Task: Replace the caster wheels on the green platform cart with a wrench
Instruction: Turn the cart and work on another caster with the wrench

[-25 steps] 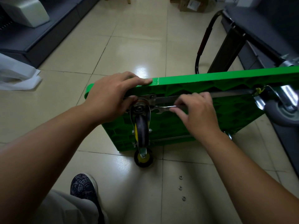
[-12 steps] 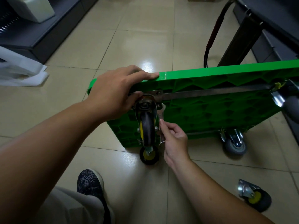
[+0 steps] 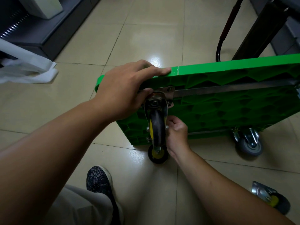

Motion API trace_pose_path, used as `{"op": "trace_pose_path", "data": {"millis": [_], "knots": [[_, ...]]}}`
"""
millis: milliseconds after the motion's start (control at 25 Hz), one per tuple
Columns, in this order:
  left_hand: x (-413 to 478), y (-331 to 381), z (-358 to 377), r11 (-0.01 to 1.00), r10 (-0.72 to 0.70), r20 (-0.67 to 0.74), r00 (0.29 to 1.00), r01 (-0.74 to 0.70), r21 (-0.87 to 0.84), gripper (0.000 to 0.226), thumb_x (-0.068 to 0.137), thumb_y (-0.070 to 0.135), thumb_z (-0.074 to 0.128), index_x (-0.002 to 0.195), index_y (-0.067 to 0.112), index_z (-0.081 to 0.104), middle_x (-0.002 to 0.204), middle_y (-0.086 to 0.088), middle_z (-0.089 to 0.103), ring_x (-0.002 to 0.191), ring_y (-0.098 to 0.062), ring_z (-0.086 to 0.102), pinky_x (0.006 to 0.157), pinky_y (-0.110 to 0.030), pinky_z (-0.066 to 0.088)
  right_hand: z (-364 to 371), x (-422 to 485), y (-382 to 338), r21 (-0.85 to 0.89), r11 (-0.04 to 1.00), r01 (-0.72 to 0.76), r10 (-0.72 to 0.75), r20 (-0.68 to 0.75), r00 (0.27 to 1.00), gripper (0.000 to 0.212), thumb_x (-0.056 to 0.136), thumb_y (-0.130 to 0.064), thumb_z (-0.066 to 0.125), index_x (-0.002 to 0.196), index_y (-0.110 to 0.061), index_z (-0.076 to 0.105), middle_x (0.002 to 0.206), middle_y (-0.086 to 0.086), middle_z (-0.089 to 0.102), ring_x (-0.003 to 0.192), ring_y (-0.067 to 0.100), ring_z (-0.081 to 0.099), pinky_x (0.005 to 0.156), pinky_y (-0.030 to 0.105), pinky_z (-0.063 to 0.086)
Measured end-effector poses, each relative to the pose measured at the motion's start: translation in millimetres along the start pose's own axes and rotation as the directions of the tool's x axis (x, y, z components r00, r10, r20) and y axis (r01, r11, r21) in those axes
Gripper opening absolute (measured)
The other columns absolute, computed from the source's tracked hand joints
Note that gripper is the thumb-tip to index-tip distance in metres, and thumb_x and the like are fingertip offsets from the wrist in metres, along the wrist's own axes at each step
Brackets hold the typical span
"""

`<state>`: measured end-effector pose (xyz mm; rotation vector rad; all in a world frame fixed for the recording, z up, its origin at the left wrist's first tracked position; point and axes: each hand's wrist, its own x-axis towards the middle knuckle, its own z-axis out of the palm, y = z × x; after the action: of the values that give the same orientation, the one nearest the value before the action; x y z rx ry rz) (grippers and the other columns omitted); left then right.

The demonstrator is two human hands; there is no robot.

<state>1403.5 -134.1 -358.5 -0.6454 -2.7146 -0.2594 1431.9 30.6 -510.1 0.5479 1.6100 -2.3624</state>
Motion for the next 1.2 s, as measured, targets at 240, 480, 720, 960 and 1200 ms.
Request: {"op": "trace_pose_path", "data": {"millis": [240, 480, 720, 960, 1200], "knots": [[1.2, 0.0, -0.9, 1.0, -0.009, -0.017, 1.0, 0.009, 0.001, 0.058, 0.091, 0.028, 0.068, 0.144, 0.041, 0.049, 0.131, 0.007, 0.06, 0.106, -0.02, 0.06, 0.069, -0.031, 0.041, -37.1, 2.6, -34.0, -0.445, 0.823, 0.354, -0.361, 0.072, 0.93, 0.008, 0.09, -0.018, 0.074, 0.083, -0.015, 0.07, 0.075, -0.005, 0.069, 0.072, 0.006, 0.066, 0.066, 0.023, 0.051], [1.1, 1.6, -1.6, 1.0, -0.009, -0.018, 1.0, 0.009, 0.011, 0.059, 0.09, 0.027, 0.07, 0.144, 0.041, 0.049, 0.132, 0.005, 0.06, 0.106, -0.023, 0.06, 0.07, -0.031, 0.038, -53.9, -8.3, -107.1, -0.877, -0.038, 0.479, -0.716, 0.358, 0.6, 0.023, 0.079, -0.042, 0.08, 0.086, -0.021, 0.072, 0.081, -0.006, 0.07, 0.083, 0.016, 0.054, 0.082, 0.034, 0.032], [1.1, 1.7, -1.9, 1.0, -0.01, -0.005, 1.0, 0.01, 0.011, 0.06, 0.09, 0.027, 0.07, 0.145, 0.041, 0.048, 0.132, 0.005, 0.061, 0.106, -0.023, 0.06, 0.07, -0.033, 0.044, -42.2, -24.8, -145.4, -0.837, -0.304, 0.456, -0.607, 0.539, 0.585, 0.025, 0.081, -0.044, 0.078, 0.085, -0.022, 0.067, 0.078, -0.008, 0.063, 0.083, 0.016, 0.049, 0.085, 0.035, 0.03], [0.8, 0.8, -1.8, 1.0, -0.004, -0.006, 1.0, 0.004, 0.001, 0.059, 0.09, 0.027, 0.07, 0.144, 0.04, 0.05, 0.132, 0.005, 0.06, 0.105, -0.023, 0.06, 0.068, -0.032, 0.042, -66.2, -13.1, -96.1, -0.329, 0.886, 0.326, -0.307, 0.112, 0.945, 0.011, 0.089, -0.025, 0.07, 0.096, -0.017, 0.065, 0.08, -0.009, 0.069, 0.072, 0.002, 0.064, 0.069, 0.016, 0.049], [1.9, 0.7, -0.7, 1.0, -0.013, -0.006, 1.0, 0.014, 0.013, 0.059, 0.09, 0.027, 0.07, 0.144, 0.039, 0.049, 0.132, 0.004, 0.06, 0.106, -0.023, 0.06, 0.068, -0.03, 0.038, -48.7, -20.2, -10.3, -0.228, 0.958, 0.172, -0.174, 0.012, 0.985, 0.014, 0.096, -0.018, 0.066, 0.099, -0.005, 0.062, 0.079, 0.0, 0.067, 0.07, 0.005, 0.061, 0.069, 0.016, 0.05]]}}
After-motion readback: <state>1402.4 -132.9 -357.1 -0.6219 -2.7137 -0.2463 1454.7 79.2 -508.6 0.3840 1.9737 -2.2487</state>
